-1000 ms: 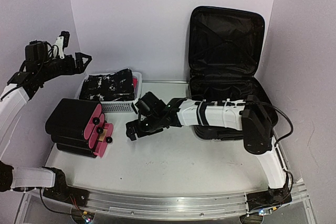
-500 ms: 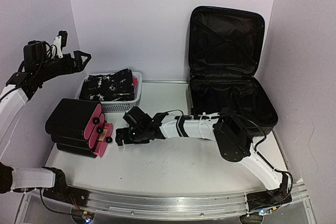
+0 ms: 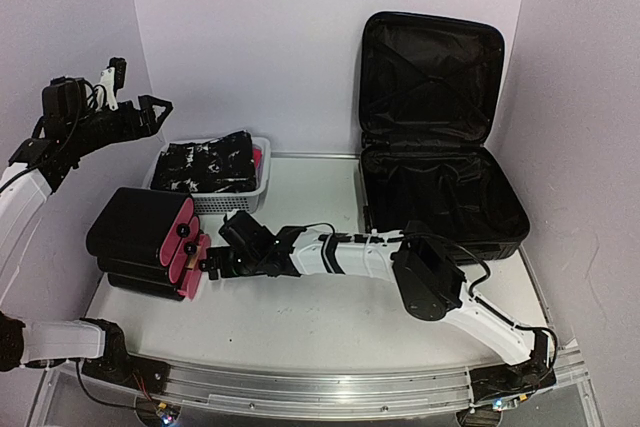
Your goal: Open, take out, and arrange the luggage
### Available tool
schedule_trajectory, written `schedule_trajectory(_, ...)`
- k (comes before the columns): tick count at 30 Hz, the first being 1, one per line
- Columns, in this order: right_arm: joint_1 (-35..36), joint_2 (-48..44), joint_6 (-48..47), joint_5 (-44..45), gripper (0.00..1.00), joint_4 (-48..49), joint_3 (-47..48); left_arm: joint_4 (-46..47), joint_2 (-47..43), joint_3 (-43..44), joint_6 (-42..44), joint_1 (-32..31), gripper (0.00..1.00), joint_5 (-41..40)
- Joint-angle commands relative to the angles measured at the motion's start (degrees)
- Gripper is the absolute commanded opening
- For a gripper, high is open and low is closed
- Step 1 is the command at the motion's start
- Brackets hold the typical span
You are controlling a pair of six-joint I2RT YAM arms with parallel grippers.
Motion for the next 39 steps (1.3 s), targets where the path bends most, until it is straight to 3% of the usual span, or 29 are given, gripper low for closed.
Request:
schedule_trajectory(1,0.4,5.7,-1.2,2.3,0.98,-2.0,5.2,2.8,-1.3,0.2,-0.7,0.1,0.98,0.7)
schedule_trajectory(8,0.9,11.1,-0.1,-0.8,0.98,-1.7,13.3,2.9,-1.0,0.1,-0.8,0.1,0.98,0.9)
schedule_trajectory(15,0.8,5.7,-2.3,1.4,0.98,-0.4,6.3,2.8,-1.1,0.0,-0.7,0.1,0.98,0.7)
schedule_trajectory(21,-0.9,-10.8,-12.2,5.1,0.98,1.7,-13.0,2.9,-1.1,-0.1,-0.2,0.1,0.98,0.4)
schedule_trajectory(27,-2.5,-32.2,-27.8,18.0,0.98,1.4,-33.6,3.1,-0.3,-0.3,0.1,0.1,0.98,0.8)
schedule_trajectory(34,-16.6,-54.9,-28.3,16.5,0.98,-15.1,-42.1,4.0,2.9,1.6,1.9,-0.8,0.98,6.9)
schedule_trajectory(39,-28.2,-64.6,-32.9,19.0,0.98,-26.0,-41.9,3.9,1.3,3.2,6.2,-3.1,0.99,5.6)
